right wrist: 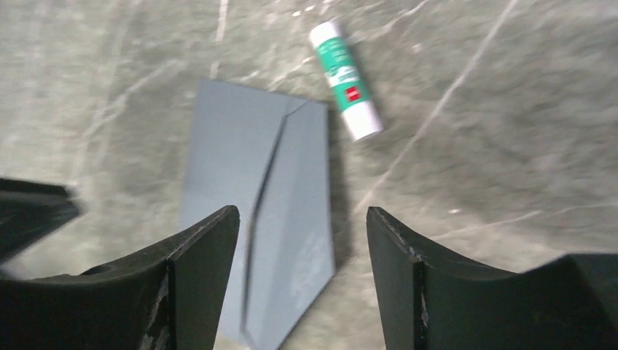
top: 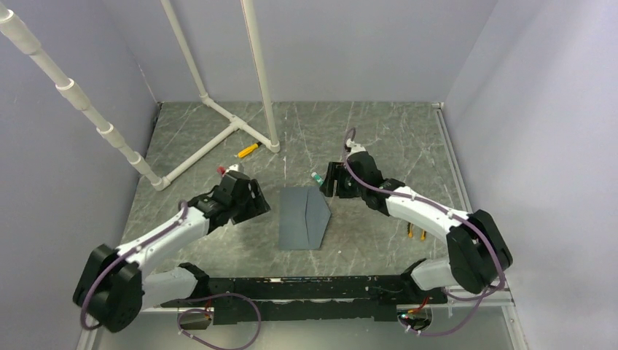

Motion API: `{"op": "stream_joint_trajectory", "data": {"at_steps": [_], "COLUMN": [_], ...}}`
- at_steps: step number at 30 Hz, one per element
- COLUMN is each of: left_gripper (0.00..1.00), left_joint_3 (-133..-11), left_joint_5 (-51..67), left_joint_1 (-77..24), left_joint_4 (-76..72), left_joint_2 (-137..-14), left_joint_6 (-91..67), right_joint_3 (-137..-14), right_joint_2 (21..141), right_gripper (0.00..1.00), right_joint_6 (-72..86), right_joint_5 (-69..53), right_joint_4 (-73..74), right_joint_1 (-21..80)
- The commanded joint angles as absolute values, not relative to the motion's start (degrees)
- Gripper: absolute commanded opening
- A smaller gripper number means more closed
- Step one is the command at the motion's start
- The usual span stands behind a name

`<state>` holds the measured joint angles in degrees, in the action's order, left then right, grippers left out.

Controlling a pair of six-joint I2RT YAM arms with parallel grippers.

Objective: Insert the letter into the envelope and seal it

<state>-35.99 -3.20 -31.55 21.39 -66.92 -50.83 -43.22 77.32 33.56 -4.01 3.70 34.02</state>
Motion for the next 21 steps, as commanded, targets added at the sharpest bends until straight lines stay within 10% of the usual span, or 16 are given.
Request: {"op": "stream_joint_trajectory", "data": {"at_steps": [1,21], "left_gripper": [0.81,0.93], "left_joint_3": [-37.1,-34.2], "left_joint_5": [-10.9,-6.0], "left_joint_1": [-31.4,-28.9], "left_joint_4": [26.0,19.8], "left_joint_2": [-59.8,-45.0], "left_joint_6": [-48.5,-46.1], "right_joint_3": [-49.3,-64.5], "right_joint_2": [81.5,105.5], "right_gripper": [0.70,0.41], "right_joint_6": [20.6,6.6], "right_joint_5": [5.9,1.8], "right_joint_4": [8.7,10.3], "right_joint_1": [33.8,33.3]}}
